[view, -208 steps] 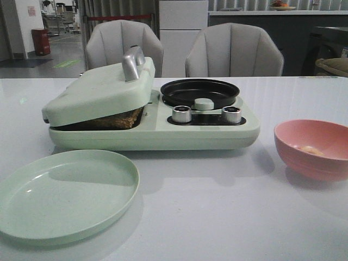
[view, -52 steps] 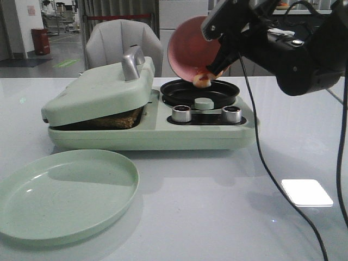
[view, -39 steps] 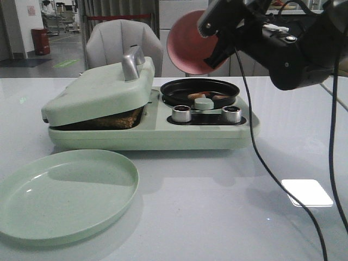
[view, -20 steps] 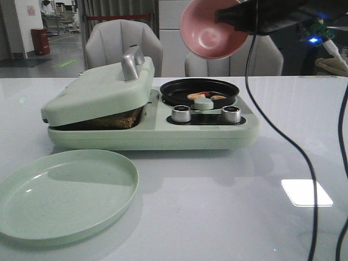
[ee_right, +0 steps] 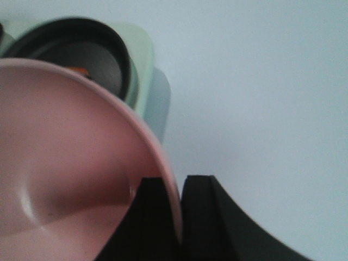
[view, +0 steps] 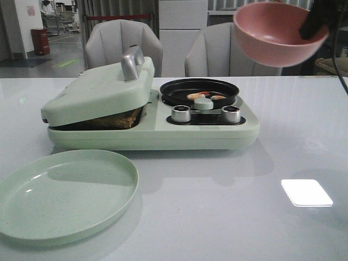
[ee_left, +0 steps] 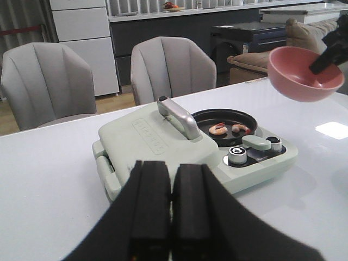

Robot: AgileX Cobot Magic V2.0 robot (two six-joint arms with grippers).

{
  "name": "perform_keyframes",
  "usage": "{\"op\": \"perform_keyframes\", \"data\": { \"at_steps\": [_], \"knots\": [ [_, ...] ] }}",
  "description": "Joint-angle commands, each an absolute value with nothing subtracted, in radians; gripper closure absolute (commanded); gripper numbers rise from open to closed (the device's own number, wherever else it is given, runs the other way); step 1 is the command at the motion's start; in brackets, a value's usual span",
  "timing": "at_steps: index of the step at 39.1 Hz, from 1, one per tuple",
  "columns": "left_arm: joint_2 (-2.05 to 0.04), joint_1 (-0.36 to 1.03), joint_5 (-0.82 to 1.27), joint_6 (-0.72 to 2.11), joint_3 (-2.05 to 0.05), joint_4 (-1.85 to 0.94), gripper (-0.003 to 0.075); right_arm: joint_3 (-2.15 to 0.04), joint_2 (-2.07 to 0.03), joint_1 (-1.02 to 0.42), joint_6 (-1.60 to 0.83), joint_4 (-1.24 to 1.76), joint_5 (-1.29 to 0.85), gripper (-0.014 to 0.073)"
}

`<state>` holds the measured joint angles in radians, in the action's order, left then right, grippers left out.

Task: Make breakfast with bread and shrimp
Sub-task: 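Turn the bowl upright and lower it back onto the table, then release the pink bowl and raise the right gripper away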

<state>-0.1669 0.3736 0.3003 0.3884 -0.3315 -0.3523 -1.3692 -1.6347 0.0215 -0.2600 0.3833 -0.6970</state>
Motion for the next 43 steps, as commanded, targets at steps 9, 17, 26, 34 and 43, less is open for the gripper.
{"op": "perform_keyframes", "data": {
  "at_steps": [9, 17, 26, 34, 43],
  "knots": [
    [-0.177, 0.381, 0.219, 0.378, -0.359, -0.369, 0.0606, -1.388, -1.709, 0.117, -0.258, 0.389, -0.857, 0.0453],
    [-0.177, 0.381, 0.219, 0.378, -0.359, -0.369, 0.0606, -1.388, -1.796, 0.117, -0.258, 0.388, -0.843, 0.0451],
    [-0.177, 0.381, 0.219, 0.378, -0.359, -0.369, 0.0606, -1.388, -1.866, 0.117, -0.258, 0.388, -0.809, 0.0449],
    [-0.177, 0.381, 0.219, 0.378, -0.359, -0.369, 0.0606, -1.39, -1.889, 0.117, -0.258, 0.388, -0.771, 0.041],
    [-0.177, 0.381, 0.219, 0.378, -0.359, -0.369, 0.0606, -1.4, -1.889, 0.117, -0.263, 0.329, -0.766, 0.0156]
  ]
}}
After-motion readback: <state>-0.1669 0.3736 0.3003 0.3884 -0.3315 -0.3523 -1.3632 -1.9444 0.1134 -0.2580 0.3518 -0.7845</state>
